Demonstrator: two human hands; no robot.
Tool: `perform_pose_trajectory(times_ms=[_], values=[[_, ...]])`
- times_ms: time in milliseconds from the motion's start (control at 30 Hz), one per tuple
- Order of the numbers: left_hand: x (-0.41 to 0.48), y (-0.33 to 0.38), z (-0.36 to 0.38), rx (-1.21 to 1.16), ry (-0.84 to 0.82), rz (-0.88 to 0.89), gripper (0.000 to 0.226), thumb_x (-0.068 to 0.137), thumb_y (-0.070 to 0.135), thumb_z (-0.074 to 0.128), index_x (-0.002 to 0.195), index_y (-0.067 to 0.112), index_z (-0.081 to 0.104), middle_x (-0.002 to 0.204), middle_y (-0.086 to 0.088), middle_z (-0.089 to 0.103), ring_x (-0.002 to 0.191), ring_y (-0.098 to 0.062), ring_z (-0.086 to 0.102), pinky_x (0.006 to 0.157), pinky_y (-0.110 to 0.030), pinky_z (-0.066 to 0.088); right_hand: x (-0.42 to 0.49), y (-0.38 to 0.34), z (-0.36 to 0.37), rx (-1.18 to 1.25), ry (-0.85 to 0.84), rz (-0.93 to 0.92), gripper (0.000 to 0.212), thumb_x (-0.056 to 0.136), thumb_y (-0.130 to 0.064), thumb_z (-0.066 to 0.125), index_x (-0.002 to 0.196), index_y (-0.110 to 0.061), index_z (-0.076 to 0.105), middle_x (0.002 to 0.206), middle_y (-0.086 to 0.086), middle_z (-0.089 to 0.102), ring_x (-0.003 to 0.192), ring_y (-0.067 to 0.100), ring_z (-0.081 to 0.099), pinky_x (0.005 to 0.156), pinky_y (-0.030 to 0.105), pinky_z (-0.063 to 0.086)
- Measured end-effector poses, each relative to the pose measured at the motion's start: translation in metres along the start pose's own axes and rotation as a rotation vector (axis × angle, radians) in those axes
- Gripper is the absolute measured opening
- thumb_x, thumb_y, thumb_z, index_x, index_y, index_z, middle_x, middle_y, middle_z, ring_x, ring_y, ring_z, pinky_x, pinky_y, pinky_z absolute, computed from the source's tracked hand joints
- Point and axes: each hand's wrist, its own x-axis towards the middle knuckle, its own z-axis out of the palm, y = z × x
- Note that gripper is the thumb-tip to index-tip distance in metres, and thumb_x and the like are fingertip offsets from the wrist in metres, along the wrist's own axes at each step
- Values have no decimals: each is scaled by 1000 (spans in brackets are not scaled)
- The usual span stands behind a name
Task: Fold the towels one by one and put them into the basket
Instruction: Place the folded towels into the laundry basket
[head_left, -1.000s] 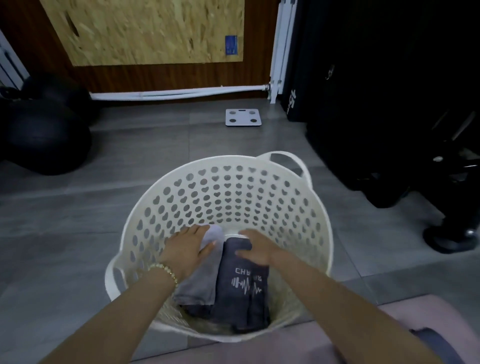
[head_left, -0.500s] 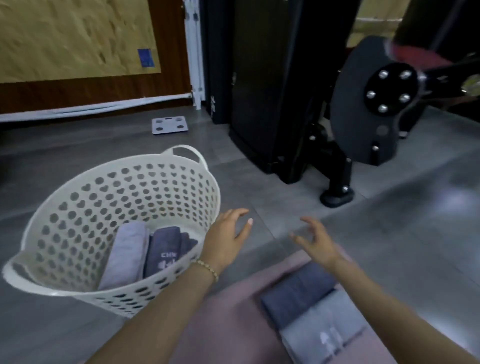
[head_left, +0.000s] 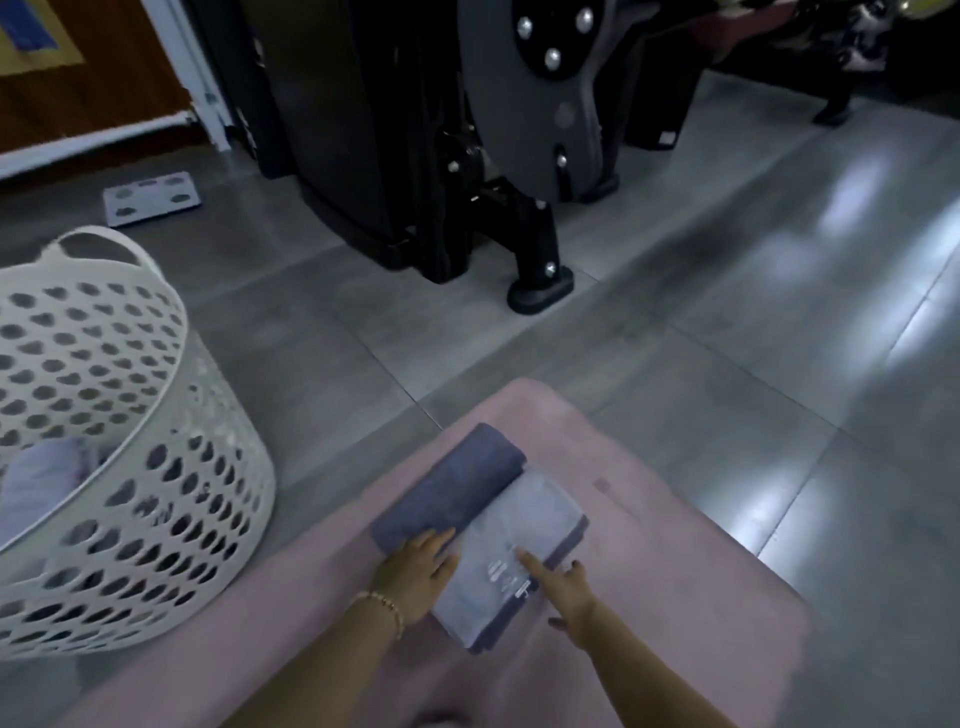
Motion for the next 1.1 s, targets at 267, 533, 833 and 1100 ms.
perform_pose_trajectory(times_ms=[267,533,833,1100], values=[[26,1,20,123,-115,-50,43,102,42,20,145,43,24,151,6,18,135,-20,23,114,-31,21,51,38,30,298,-66,95,83,25,-43,97,96,-8,72,93,7,75,87,26,71,80,39,58],[24,13,19,221,-174,-113,43,101,43,18,144,48,15,151,3,9,137,-23,15,114,-34,15,53,40,51,468,-79,19,74,45,-27,93,109,-2,66,102,16,72,94,34,69,87,50,55],[-2,38,-7,-444,24,-26,29,89,52,52,113,49,37,128,13,48,115,-9,50,98,-31,44,6,-2,33,429,-39,-172,44,70,-6,81,109,1,64,98,17,72,89,34,70,82,51,56],[-57,71,-126,-1314,-396,-80,69,76,65,62,124,16,61,123,-7,64,104,-20,65,84,-33,52,-103,-115,35,182,-438,-510,42,82,-16,71,120,-2,59,115,17,67,108,34,64,95,49,50]])
